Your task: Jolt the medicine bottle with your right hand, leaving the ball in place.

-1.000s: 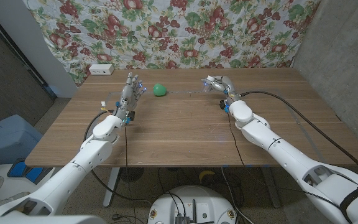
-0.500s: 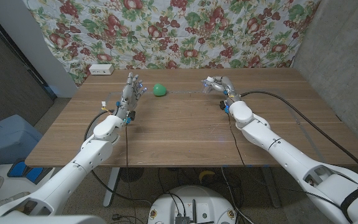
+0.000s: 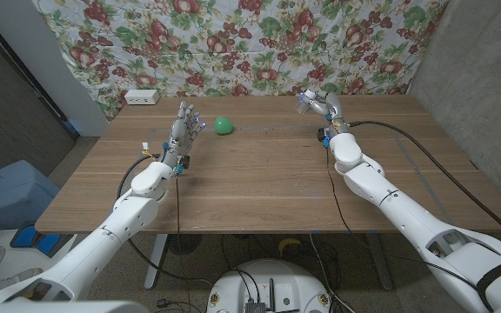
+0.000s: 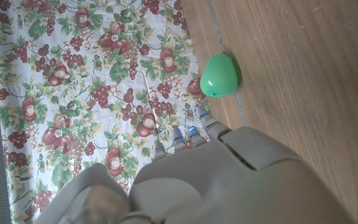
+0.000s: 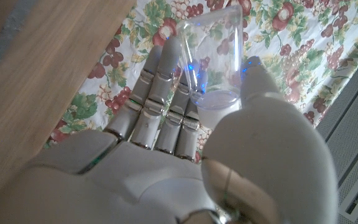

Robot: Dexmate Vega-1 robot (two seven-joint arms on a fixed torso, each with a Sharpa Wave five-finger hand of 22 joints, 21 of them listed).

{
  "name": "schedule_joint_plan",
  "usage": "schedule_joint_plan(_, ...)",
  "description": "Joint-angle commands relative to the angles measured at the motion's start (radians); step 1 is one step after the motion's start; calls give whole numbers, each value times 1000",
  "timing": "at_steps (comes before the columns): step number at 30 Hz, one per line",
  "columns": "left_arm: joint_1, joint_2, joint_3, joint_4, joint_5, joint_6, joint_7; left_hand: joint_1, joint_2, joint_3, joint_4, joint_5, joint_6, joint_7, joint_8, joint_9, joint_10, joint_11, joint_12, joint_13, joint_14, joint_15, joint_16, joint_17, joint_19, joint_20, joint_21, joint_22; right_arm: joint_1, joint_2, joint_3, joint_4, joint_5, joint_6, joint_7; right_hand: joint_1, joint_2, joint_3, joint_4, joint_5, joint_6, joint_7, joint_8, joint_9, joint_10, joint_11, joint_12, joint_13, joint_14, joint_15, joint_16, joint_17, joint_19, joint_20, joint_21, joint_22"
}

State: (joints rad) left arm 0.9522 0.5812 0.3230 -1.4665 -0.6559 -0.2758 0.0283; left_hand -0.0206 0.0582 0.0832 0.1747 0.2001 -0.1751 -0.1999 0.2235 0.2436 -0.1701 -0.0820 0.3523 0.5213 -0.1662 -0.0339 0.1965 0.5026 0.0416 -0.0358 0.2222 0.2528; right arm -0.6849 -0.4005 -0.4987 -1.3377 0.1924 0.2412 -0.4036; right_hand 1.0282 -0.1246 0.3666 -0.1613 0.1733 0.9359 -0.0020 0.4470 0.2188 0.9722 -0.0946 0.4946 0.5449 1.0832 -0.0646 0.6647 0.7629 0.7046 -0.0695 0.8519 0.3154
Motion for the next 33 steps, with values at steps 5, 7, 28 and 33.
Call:
schedule_joint_plan(5,-4,0,-1,3,0,0,-1,-2,74,-1,7,7,-43,-9,3,6,-40,-1,7,4,-164,-207,6,3,7,-63,6,3,-4,-7,12,-12,0,-5,-2,259,249,-5,-1,1,9,-6,-1,1,8,3,-8,6,139,-165,-6,6,-8,-145,14,2)
schedule_joint_plan(7,-4,-1,0,4,0,0,-1,-2,74,-1,7,7,-43,-9,3,6,-40,-1,7,4,-164,-207,6,3,7,-63,6,3,-3,-11,4,-13,-4,-16,8,260,249,-6,-1,1,9,-6,-2,1,8,3,-8,7,138,-165,-9,6,-9,-146,17,2)
schedule_joint_plan(28,-11,-5,5,12,1,3,-3,-2,74,-1,7,7,-43,-9,3,6,-40,-1,7,4,-164,-207,6,3,7,-63,6,3,15,-38,-89,-10,-38,-114,121,265,248,-14,-1,2,15,-5,-4,1,15,5,-15,10,143,-164,-17,17,-21,-145,41,0)
schedule_joint_plan(33,-8,-5,4,9,2,1,-1,-2,74,-1,7,7,-43,-9,3,6,-40,-1,7,4,-164,-207,6,3,7,-63,6,3,12,-38,-87,-10,-38,-111,117,266,249,-15,-1,2,17,-5,-5,1,15,5,-16,12,145,-164,-19,19,-24,-145,46,-1)
